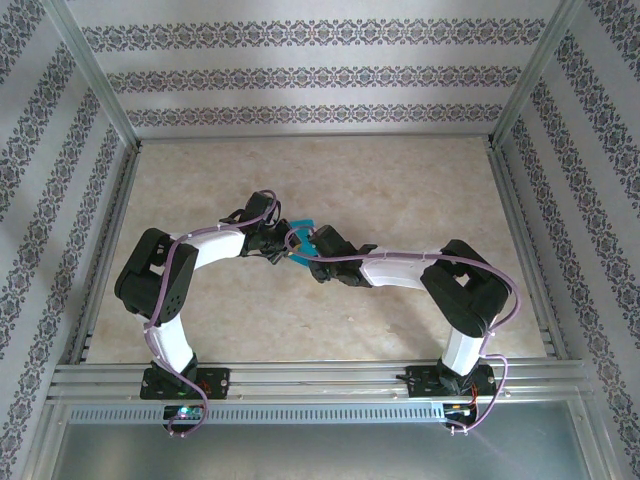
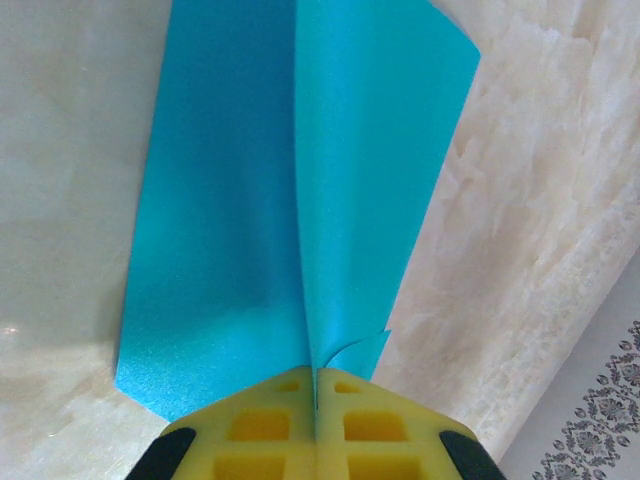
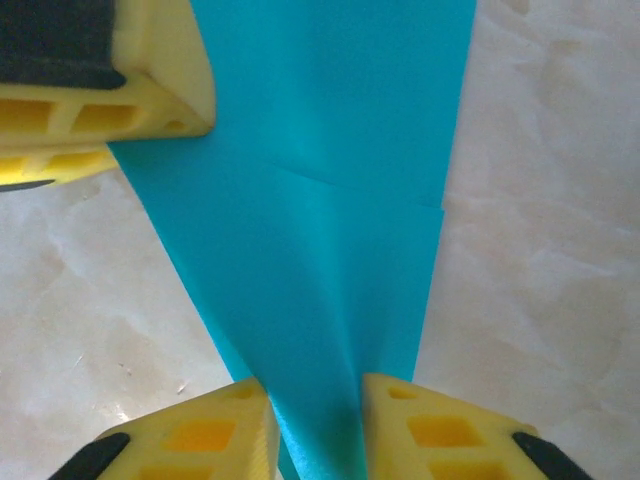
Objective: Fold a paper plane with a square sheet of paper (pick it up from the middle)
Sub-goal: Fourth fold the wing at the center of the table.
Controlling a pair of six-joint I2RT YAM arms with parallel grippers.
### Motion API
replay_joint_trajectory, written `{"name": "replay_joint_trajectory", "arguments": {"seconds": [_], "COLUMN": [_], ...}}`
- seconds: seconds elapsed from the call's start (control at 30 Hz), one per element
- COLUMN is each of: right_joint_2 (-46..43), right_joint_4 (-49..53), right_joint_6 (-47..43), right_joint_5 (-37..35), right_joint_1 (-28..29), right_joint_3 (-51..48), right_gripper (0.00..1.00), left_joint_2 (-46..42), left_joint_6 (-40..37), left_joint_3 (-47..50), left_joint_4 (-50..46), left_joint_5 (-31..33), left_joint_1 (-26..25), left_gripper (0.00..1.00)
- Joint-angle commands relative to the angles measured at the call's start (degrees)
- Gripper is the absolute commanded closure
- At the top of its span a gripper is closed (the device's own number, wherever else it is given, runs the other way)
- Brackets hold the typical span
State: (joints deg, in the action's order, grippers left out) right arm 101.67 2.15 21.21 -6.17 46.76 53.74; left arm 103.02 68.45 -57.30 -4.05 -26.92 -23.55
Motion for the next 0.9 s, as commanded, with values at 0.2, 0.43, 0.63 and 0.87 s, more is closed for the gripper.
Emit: {"name": "replay_joint_trajectory", "arguments": {"seconds": [0.2,0.43,0.63,0.87], "right_joint_2": [0.81,0.47,-0.55,-1.47], "right_joint_4": [-2.04,-5.0,-10.14,-16.32], "right_joint_6": [1.18,3.07,4.77,7.22], "right_joint_5": [-0.38,2.88,7.69,15.59], "right_joint_1": [0.61,-0.43,-2.26,-5.53], "right_joint_3": [-0.54,-3.12,-6.8,-10.4], "right_gripper": [0.82,0.85,0.85,0.85], "left_joint_2": [-1.83,-3.87,-9.43,-13.44], "left_joint_6": [1.65,0.21,-0.4,-1.08], "left_joint_3": [-0.74,-1.12,1.75,7.11], "left_joint_4": [-0.89,-2.4,-1.7,1.47], "left_joint_5": [-0.06,2.28,7.21,7.88], "left_joint_1": [-0.11,0.38,1.88,1.92], "left_gripper": [0.92,0.76,0.56,0.56]}}
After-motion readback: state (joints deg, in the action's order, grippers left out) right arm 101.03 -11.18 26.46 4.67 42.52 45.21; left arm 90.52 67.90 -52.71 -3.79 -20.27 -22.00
